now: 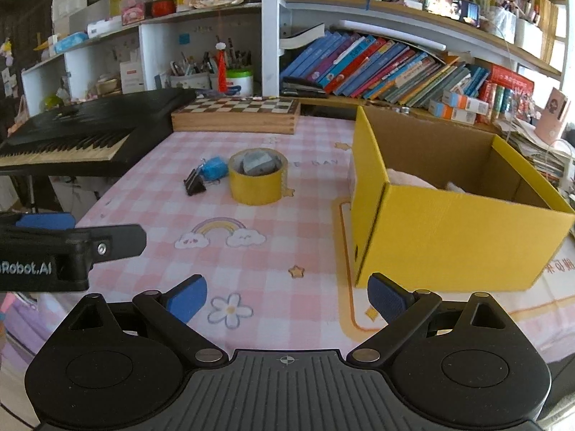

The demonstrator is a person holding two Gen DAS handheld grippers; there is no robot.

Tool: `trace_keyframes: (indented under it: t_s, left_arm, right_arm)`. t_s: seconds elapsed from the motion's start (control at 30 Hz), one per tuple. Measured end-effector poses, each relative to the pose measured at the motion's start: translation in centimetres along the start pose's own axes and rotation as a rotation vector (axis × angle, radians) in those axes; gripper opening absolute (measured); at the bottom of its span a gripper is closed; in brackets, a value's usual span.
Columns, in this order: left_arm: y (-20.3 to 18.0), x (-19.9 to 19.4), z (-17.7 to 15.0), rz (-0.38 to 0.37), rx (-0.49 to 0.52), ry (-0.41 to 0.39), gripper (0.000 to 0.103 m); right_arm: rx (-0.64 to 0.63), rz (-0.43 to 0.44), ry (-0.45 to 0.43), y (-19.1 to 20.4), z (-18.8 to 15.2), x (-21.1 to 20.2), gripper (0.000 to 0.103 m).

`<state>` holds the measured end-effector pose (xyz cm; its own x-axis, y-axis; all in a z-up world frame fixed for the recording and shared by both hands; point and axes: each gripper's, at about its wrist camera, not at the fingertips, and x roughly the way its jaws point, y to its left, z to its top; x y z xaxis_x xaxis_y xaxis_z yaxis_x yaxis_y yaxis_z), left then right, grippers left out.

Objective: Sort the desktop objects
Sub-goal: 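Move the left gripper toward the black binder clip while the right approaches the tape roll, then close the left gripper on the black binder clip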

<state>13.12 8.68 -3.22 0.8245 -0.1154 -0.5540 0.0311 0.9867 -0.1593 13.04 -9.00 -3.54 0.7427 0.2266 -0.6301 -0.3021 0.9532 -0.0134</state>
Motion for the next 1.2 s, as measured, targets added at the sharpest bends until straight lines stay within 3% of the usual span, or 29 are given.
trace_keyframes:
  t_s: [0.37, 0.6, 0.77, 0.87, 1.03, 1.2]
  left_arm:
    - [2.2, 4.0, 2.6, 0.036, -0.019, 0.016, 0.103]
    - [4.0, 8.3, 4.4, 0.005, 0.008, 0.042, 0.103]
    - [4.8, 12.1, 5.6, -0.012, 0.060, 0.061, 0.097]
    - [5.5, 14.6, 6.2, -0.018, 0.089, 0.088, 0.089]
    - [6.8, 18.3, 6.6, -0.078, 0.143, 0.158, 0.086]
    - [7.4, 19.9, 7.0, -0.121, 0.217, 0.157, 0.077]
  right_arm:
    - [-0.040, 0.052, 0.023, 0.9, 1.9, 3.6, 0.097]
    - [-0.062, 0.076, 0.049, 1.7, 3.2, 6.8, 0.097]
    - [-0.067, 0.088, 0.061, 2.1, 4.4, 9.7, 0.097]
    - [-0.063, 0.103, 0.067, 2.1, 5.3, 11.4, 0.097]
    - [-0.057, 0.105, 0.067, 2.0, 6.5, 13.7, 0.097]
    - [-0.044, 0.099, 0.073, 1.4, 7.3, 15.3, 0.097]
